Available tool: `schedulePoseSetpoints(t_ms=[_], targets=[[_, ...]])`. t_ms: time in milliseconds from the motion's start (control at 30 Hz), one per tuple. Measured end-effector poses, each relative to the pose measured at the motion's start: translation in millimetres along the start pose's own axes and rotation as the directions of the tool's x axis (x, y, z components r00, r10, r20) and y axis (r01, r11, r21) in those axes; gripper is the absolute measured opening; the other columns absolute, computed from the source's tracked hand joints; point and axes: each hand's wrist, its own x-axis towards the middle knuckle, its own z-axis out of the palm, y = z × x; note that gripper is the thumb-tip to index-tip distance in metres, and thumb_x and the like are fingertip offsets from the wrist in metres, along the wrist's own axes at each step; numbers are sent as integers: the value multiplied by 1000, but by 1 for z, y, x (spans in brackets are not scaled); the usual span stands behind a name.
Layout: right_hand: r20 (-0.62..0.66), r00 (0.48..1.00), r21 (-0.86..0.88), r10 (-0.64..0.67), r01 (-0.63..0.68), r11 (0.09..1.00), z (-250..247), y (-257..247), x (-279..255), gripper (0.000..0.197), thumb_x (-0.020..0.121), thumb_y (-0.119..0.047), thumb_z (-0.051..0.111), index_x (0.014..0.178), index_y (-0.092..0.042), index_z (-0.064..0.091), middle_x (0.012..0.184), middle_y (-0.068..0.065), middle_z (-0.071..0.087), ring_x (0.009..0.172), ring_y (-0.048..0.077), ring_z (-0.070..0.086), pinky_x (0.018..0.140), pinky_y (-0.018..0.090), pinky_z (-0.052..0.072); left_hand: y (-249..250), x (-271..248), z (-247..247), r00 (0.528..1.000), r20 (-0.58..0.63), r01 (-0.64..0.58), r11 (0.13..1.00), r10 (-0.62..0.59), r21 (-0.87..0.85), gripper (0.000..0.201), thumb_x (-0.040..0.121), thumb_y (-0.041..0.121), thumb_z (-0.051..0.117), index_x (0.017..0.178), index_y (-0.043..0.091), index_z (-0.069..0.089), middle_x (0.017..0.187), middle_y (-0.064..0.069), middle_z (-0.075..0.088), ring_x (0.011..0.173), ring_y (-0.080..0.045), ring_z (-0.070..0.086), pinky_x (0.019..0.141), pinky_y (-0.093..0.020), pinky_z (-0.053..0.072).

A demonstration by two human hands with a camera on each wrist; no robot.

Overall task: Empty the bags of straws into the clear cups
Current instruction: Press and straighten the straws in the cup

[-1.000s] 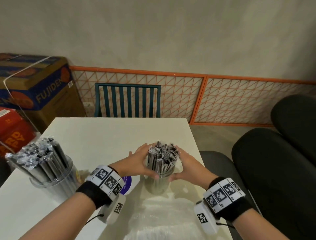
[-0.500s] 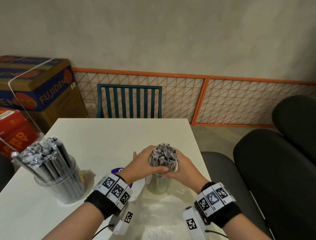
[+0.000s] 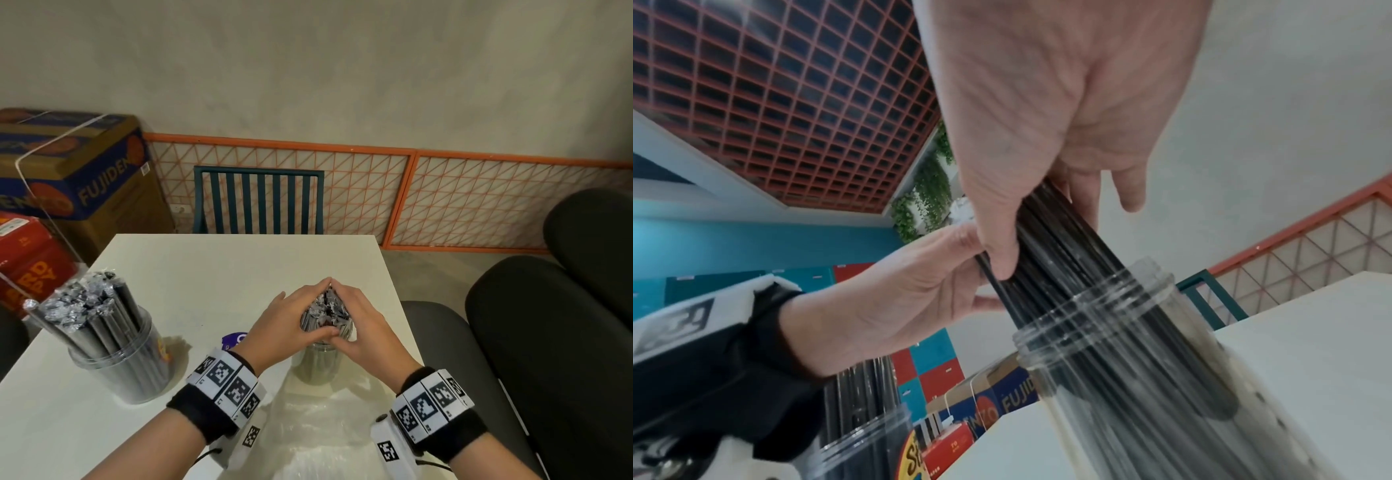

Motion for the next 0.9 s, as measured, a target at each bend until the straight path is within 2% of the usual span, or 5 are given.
schedulePoseSetpoints(t_ms=[100,400,533,667,900], targets=[[9,1000,-10,15,-15,1000,-3,0,0,81,83,-25,67,145,-32,15,141,-5,38,120,-4,36,105,21,38,1,0,-1,1000,8,7,999,-7,-45,90,71,66,58,145,44,12,143,14,42,128,-3,42,112,-40,32],[21,966,231,259,-257,938,7,0,-7,113,74,-31,77,149,-26,-8,129,-18,30,121,-5,30,98,10,27,-10,2,0,989,94,149,872,-118,-467,124,52,42,84,138,58,-4,146,19,30,131,5,36,110,-26,35],[-65,955,297,289,-258,919,23,2,1,82,79,-21,72,146,-21,23,132,-8,49,122,8,48,102,24,42,-5,12,4,982,121,184,870,-144,-457,73,67,26,80,125,43,40,119,21,55,113,3,55,95,-16,46],[-50,956,190,288,-274,943,3,5,14,47,84,-18,68,128,-12,51,108,-6,61,94,3,58,70,-1,41,-2,22,-11,984,93,178,888,-152,-425,44,76,18,74,116,25,56,103,14,65,97,7,60,91,-17,50],[189,951,127,245,-271,954,-17,14,19,79,71,-13,79,135,-29,36,118,-5,61,110,11,56,94,25,45,-10,28,-21,951,275,221,928,-137,-300,55,71,23,80,116,25,49,120,-2,58,115,-16,54,100,-35,47]])
